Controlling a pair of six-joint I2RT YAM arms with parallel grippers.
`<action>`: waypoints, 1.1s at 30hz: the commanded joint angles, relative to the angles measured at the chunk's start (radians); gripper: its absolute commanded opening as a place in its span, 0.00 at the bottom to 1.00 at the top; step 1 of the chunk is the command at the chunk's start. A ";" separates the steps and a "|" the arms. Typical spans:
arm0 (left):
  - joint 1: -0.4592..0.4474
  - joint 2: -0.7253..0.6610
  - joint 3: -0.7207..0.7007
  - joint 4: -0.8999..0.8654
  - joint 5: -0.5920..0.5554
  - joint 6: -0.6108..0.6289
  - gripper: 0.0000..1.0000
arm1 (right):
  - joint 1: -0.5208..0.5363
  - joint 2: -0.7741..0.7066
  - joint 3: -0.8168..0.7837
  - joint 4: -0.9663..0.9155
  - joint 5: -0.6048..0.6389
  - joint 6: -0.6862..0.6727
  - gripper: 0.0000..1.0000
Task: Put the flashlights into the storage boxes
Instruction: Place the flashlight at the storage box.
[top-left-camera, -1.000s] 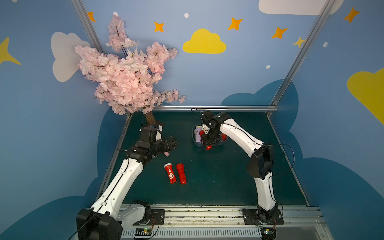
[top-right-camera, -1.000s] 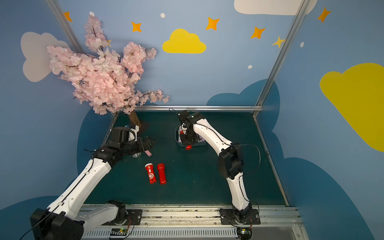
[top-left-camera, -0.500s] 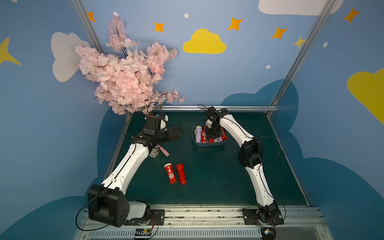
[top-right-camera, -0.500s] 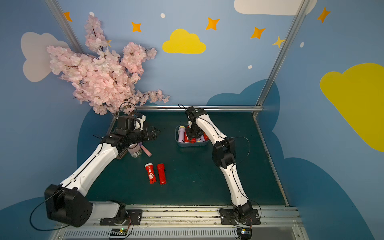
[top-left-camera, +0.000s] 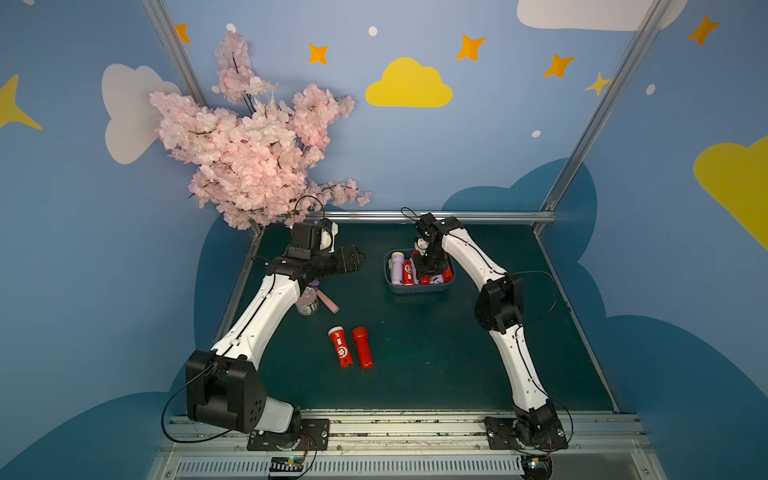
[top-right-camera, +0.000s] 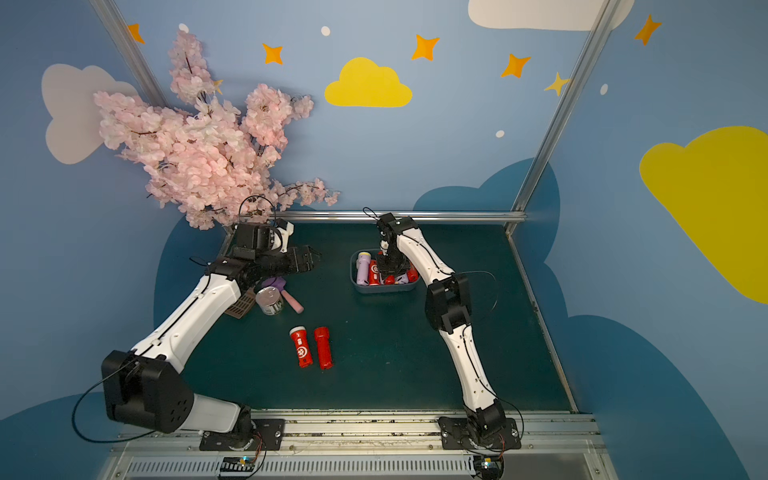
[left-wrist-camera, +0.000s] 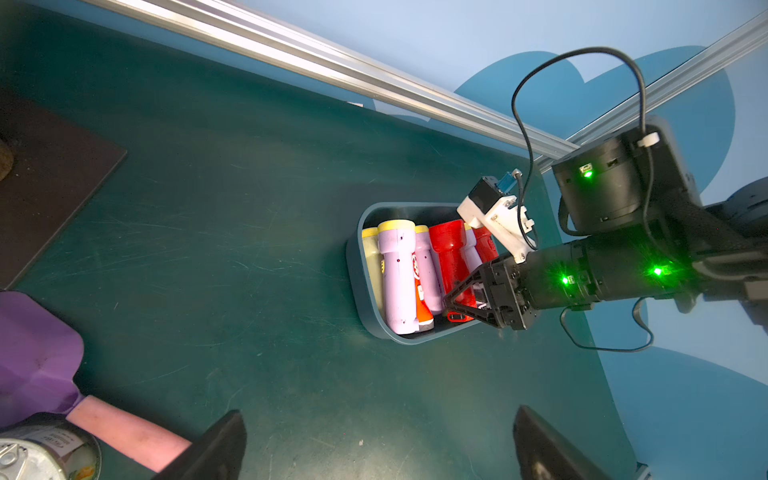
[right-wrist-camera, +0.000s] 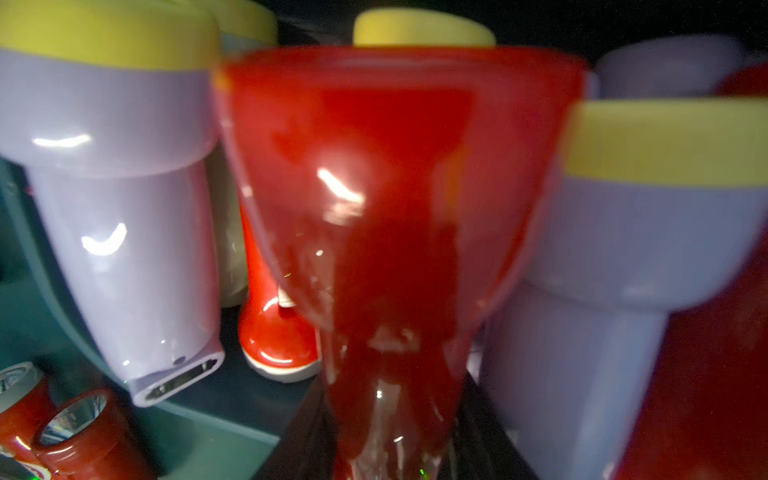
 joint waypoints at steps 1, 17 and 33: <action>0.005 0.006 0.020 -0.014 0.020 0.019 0.99 | -0.017 0.014 0.021 -0.029 0.014 0.014 0.33; 0.011 -0.065 -0.041 -0.017 0.014 0.011 0.99 | -0.008 -0.027 0.001 -0.038 0.001 0.024 0.45; 0.014 -0.144 -0.093 -0.026 -0.024 -0.001 0.99 | 0.011 -0.134 -0.026 0.025 0.001 0.022 0.47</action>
